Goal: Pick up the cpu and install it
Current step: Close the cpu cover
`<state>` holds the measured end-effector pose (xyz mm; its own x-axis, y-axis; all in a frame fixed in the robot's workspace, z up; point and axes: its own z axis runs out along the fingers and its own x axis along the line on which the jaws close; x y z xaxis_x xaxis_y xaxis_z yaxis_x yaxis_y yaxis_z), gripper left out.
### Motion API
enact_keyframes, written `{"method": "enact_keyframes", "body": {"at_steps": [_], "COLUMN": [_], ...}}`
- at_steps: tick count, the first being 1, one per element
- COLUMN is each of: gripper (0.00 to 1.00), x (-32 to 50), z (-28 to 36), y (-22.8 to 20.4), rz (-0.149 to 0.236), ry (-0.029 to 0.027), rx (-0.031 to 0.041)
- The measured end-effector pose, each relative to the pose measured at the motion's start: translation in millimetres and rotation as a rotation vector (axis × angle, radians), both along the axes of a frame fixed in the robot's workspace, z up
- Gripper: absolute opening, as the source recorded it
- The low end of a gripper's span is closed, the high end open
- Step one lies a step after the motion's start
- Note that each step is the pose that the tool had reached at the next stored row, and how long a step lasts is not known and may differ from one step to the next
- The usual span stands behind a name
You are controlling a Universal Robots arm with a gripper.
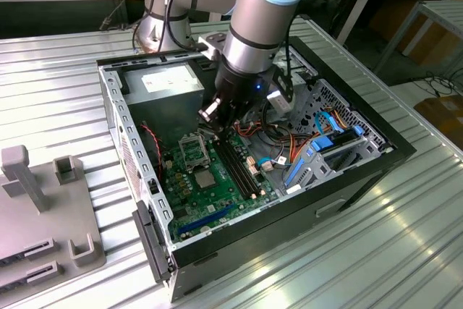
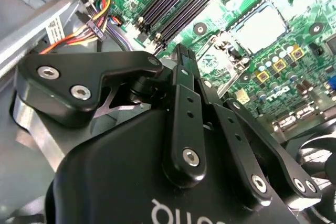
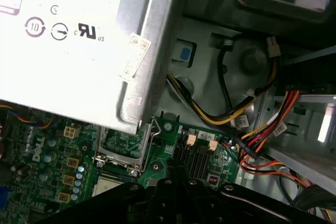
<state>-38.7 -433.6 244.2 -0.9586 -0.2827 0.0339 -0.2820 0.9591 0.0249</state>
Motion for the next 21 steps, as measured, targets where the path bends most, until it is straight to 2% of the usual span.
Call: {"method": "enact_keyframes", "body": {"at_steps": [3,5,6,7,8,9,12,16,19,21], "gripper": [0.11,0.11,0.11,0.11,0.11,0.11,0.11,0.11,0.11,0.11], "x": [-0.1,-0.3,-0.7,-1.2,-1.5,-1.7,-2.0,-2.1,-2.3,-2.4], "z": [-4.6,-7.9,-8.8,-8.9,-9.1,-9.6,-10.2,-10.4,-11.4,-11.5], "y": [0.1,1.2,1.1,0.6,-0.1,-0.2,-0.3,-0.4,-0.3,-0.3], "rz": [0.063,0.078,0.078,0.078,0.078,0.078,0.078,0.078,0.078,0.078], "ry": [0.0,-0.0002,-0.0008,-0.0018,-0.0028,-0.0031,-0.0034,-0.0035,-0.0041,-0.0038], "rx": [0.0,0.0016,0.0151,0.0438,0.0672,0.0748,0.0833,0.088,0.0974,0.0966]}}
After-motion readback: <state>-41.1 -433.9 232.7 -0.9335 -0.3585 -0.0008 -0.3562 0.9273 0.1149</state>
